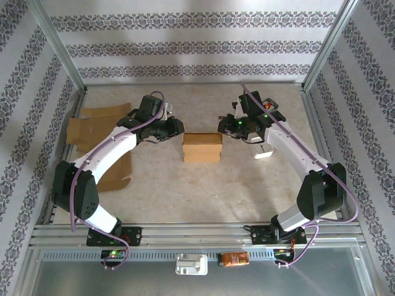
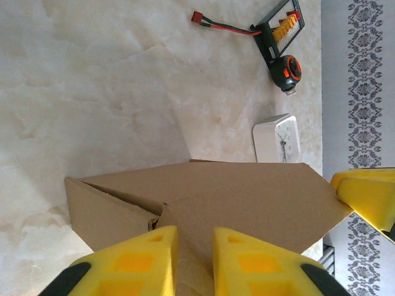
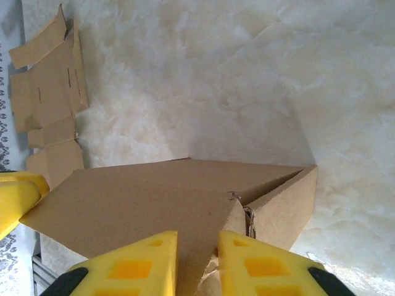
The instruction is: Fold the paper box
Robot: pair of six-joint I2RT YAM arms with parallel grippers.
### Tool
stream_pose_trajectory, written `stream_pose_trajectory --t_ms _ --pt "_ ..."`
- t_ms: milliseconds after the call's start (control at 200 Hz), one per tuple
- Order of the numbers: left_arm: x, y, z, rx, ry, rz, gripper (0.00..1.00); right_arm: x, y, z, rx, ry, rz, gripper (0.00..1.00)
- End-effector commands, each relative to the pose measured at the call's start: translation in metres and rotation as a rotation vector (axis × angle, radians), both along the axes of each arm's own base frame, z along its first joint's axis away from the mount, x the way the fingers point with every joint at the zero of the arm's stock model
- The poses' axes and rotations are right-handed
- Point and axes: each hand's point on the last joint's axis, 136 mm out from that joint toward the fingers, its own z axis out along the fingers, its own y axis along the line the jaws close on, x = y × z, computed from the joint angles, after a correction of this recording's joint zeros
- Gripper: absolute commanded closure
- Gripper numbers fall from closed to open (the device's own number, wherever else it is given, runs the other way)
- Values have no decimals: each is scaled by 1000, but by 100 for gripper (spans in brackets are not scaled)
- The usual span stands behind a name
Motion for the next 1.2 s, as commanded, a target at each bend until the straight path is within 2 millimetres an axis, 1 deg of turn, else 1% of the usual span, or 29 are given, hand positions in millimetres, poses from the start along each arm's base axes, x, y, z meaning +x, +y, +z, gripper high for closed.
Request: stream_pose_trajectory --t_ms 0,130,225,330,395,450,500,555,585,650,705,754,789,864,894,979,1064,1094,1194 --pt "-8 -6 -14 -3 45 -19 83 -4 2 -15 -19 28 0 80" --pt "-15 -8 -25 9 68 -28 89 -8 -3 -29 -61 41 -4 83" --pt "-23 -4 -39 33 97 -27 93 -12 -7 -41 -97 47 -2 84" --pt "-31 0 -55 46 131 -19 95 -17 -15 -54 -148 50 -5 84" --pt "-35 -1 -61 41 147 -27 95 -20 -16 -56 -155 51 2 84" --pt "-38 -1 -62 42 152 -34 96 -20 -15 -52 -150 44 8 83" --pt "-37 0 -57 46 134 -37 96 -20 -13 -43 -131 30 15 81" --pt "-33 1 -46 53 97 -37 95 -19 -10 -24 -102 -4 21 78" --pt "-31 2 -38 54 69 -36 92 -19 -8 -13 -83 -27 24 76" --pt "-26 1 -18 33 6 -31 81 -17 -7 10 -58 -81 23 72" --pt "-23 0 -2 11 -41 -25 75 -14 -10 24 -53 -118 9 69" --pt "-24 -1 9 6 -69 -17 72 -13 -15 32 -56 -140 -3 66" --pt "-26 0 15 8 -85 -14 70 -12 -19 33 -63 -148 -13 64" --pt "-31 3 20 24 -94 6 62 -11 -22 31 -62 -148 -16 57" --pt "-33 5 19 34 -88 16 59 -10 -22 28 -54 -140 -10 55" --pt "-41 9 10 49 -48 51 51 -14 -10 21 -20 -106 45 50" --pt "-49 5 -4 46 -11 64 46 -16 -5 8 -38 -76 75 45" --pt "-50 5 -9 47 -1 73 44 -16 -4 5 -44 -73 83 44" --pt "-53 2 -26 53 20 80 41 -16 -4 -15 -73 -37 95 44"
